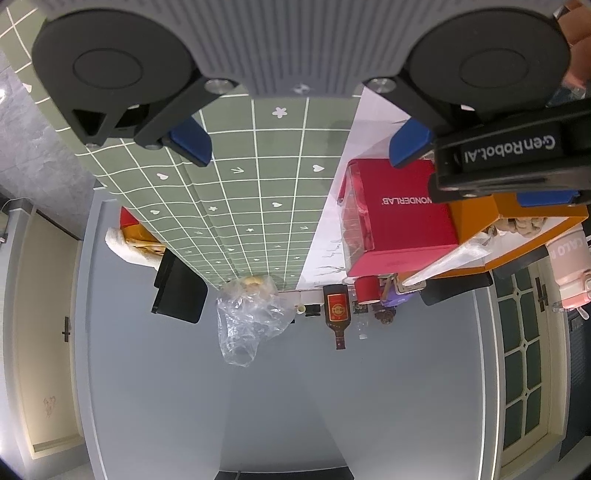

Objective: Organize soft objects

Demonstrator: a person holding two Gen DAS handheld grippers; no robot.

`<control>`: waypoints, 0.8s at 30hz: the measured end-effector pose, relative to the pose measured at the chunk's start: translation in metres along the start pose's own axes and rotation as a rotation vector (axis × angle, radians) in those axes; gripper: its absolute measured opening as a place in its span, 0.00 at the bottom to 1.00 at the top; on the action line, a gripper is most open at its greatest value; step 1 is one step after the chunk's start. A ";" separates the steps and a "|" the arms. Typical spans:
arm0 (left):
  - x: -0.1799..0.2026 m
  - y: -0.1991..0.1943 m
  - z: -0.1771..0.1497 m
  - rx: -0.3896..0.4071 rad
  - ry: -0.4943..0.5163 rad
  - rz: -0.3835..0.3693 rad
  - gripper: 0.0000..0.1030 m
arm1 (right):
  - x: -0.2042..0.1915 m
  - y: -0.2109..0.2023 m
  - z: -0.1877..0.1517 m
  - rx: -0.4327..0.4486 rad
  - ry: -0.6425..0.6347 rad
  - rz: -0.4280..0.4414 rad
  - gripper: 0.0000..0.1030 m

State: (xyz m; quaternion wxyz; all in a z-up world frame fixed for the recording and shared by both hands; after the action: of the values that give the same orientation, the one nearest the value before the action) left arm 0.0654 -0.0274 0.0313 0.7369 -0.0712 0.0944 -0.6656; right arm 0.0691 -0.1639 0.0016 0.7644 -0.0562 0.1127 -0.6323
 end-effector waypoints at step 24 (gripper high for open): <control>0.000 0.001 -0.003 -0.001 -0.007 0.013 0.97 | -0.003 0.000 -0.003 0.009 -0.018 -0.019 0.97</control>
State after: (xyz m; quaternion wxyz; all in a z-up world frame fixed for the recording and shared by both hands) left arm 0.0660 -0.0274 0.0278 0.7415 -0.0733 0.0926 -0.6605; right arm 0.0678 -0.1607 -0.0012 0.7596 -0.0595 0.1023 -0.6395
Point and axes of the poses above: each gripper's, at about its wrist camera, not at the fingertips, and y roughly the way its jaws point, x to its right, z to its top, the point moved 2 cm from there along y, roughly the way its jaws point, and after that the axes turned 11 degrees about x, right-handed, at the moved point
